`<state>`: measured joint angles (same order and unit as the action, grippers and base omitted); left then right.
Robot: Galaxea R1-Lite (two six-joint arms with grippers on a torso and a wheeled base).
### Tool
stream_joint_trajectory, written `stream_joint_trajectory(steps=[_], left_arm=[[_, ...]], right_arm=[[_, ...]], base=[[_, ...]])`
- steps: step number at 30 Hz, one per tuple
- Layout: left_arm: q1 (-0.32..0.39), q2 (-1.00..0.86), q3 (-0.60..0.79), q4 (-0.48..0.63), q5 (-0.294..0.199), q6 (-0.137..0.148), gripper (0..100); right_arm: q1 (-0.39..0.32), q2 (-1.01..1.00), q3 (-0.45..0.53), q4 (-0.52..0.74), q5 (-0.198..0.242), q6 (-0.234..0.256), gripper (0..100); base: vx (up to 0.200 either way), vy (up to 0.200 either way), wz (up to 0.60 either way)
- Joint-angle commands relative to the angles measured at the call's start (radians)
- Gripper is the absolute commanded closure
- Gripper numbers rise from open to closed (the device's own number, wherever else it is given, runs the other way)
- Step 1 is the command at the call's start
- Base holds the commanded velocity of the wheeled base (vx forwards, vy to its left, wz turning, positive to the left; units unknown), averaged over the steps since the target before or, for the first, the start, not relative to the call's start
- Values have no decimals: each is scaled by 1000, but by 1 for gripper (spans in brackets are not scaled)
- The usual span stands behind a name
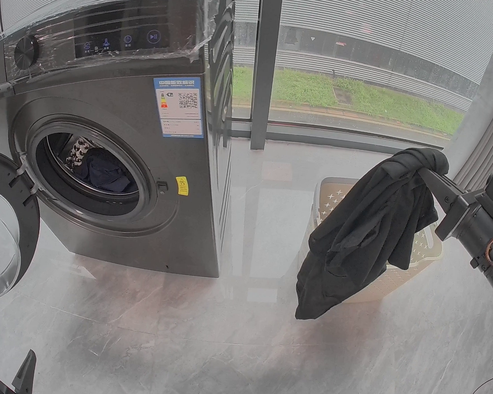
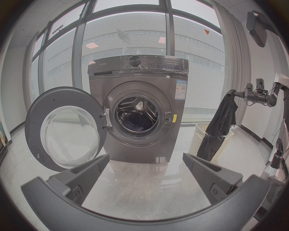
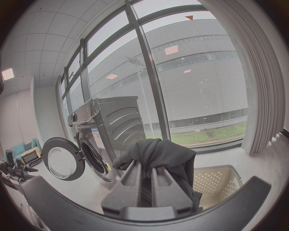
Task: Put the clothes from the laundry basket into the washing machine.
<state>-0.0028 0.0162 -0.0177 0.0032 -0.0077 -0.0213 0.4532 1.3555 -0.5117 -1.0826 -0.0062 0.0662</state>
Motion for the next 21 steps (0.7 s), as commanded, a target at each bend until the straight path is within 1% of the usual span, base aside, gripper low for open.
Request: stream_joint_trajectory(steps=[1,3,6,15,21], left_arm=[[0,-15,16,1,0,0,0],[0,-15,16,1,0,0,0],[0,-15,16,0,0,0,0],[0,-15,16,0,0,0,0],[0,-15,16,0,0,-2,0]], right_arm=[[1,2,-1,0,0,0,100],[1,2,-1,0,0,0,100],[-1,1,1,0,2,0,100],[1,-1,9,0,3,1,100],[1,-1,9,0,3,1,100]], base=[[0,0,0],[0,0,0],[-200,0,0],[0,0,0],[0,200,0]])
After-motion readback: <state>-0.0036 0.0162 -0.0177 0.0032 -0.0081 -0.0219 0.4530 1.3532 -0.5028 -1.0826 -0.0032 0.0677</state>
